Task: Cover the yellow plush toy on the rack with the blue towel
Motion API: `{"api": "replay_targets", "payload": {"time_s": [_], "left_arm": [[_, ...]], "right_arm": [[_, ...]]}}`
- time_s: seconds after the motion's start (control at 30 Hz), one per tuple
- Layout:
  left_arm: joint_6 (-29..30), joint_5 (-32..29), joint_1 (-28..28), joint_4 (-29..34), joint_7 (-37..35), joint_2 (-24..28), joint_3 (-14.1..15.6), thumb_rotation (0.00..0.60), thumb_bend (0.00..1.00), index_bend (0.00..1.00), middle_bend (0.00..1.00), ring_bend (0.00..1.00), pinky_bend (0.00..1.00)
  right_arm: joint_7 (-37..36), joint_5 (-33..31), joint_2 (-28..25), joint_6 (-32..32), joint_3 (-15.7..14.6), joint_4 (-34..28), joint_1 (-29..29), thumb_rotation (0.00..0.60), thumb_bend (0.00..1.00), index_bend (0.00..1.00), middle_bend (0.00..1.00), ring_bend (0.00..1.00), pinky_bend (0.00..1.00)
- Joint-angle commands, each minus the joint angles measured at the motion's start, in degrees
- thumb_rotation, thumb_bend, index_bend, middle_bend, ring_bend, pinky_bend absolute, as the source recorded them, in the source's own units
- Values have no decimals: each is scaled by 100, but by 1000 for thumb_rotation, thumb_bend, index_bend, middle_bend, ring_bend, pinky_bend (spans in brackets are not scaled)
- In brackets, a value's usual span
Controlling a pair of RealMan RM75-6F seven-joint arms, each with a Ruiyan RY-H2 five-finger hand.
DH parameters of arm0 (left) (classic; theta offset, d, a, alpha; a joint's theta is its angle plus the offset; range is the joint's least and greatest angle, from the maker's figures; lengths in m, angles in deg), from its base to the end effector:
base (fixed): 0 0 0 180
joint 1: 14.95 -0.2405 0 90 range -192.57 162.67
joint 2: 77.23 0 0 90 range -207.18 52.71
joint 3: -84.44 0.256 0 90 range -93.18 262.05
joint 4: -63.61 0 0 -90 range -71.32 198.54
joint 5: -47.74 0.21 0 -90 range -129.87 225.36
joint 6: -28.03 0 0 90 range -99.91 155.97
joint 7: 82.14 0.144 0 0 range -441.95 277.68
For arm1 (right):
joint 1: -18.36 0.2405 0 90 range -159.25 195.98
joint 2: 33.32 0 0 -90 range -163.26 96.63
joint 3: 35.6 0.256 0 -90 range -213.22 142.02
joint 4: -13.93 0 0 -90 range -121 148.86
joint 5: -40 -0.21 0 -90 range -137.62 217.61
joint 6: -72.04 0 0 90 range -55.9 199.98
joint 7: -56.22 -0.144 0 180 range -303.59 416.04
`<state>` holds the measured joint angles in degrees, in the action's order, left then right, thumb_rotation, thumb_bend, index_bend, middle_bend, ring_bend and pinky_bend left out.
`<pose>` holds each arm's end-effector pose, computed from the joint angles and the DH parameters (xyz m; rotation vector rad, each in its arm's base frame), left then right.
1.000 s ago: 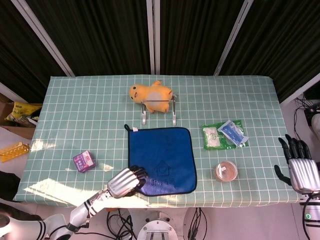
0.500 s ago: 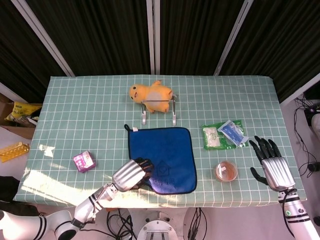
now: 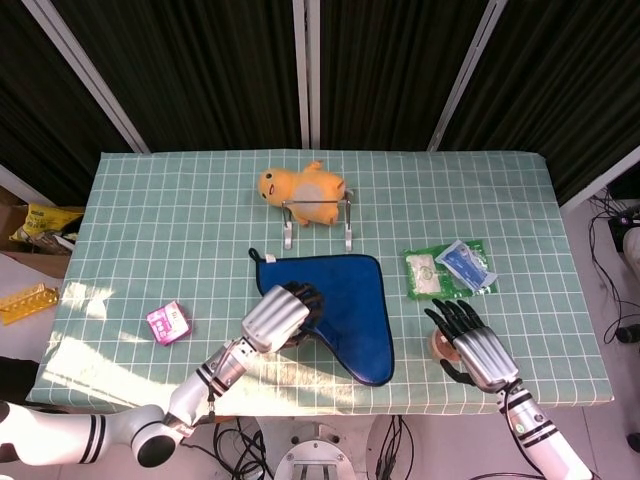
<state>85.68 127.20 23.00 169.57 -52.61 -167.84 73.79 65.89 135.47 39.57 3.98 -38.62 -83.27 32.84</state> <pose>-0.0500 0.2542 -0.0167 -2.0870 -0.8017 -1.2655 -0.2408 -0.1852 0.0474 1.9045 -0.9844 0.9128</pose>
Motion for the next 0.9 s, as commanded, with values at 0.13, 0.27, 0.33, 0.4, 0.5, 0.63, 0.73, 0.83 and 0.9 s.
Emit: {"api": "replay_targets", "payload": {"time_s": [0.13, 0.27, 0.33, 0.4, 0.5, 0.63, 0.73, 0.83, 0.9], "left_arm": [[-4, -408, 192, 144, 195, 37, -223, 600, 447, 728, 384, 288, 407], [68, -609, 283, 207, 278, 45, -313, 600, 448, 729, 385, 288, 406], [122, -683, 319, 227, 320, 37, -340, 600, 448, 729, 385, 289, 406], [168, -736, 344, 245, 357, 34, -348, 600, 450, 729, 385, 289, 405], [210, -845, 388, 280, 388, 42, -356, 600, 451, 729, 385, 288, 404], [260, -969, 443, 322, 417, 52, -357, 600, 451, 729, 385, 288, 404], [297, -1039, 484, 342, 445, 52, -341, 600, 451, 729, 385, 288, 403], [330, -1090, 522, 351, 462, 50, -320, 600, 451, 729, 385, 288, 403], [354, -1113, 544, 355, 468, 48, -301, 600, 452, 729, 385, 288, 403]], "right_arm": [[40, 94, 265, 193, -139, -45, 110, 600, 299, 0, 0, 0, 0], [98, 18, 600, 218, -194, 18, 72, 600, 293, 0, 0, 0, 0], [126, 24, 794, 188, -204, 129, 54, 600, 290, 0, 0, 0, 0], [146, 49, 960, 145, -215, 242, 37, 600, 286, 0, 0, 0, 0], [59, 60, 1170, 138, -261, 359, 27, 600, 259, 0, 0, 0, 0], [-8, -2, 1384, 134, -274, 473, 9, 600, 228, 0, 0, 0, 0], [-55, 11, 1572, 97, -281, 621, 2, 600, 226, 0, 0, 0, 0], [-60, 6, 1735, 58, -265, 770, -1, 600, 226, 0, 0, 0, 0], [-31, -10, 1849, 25, -236, 890, -4, 600, 228, 0, 0, 0, 0]]}}
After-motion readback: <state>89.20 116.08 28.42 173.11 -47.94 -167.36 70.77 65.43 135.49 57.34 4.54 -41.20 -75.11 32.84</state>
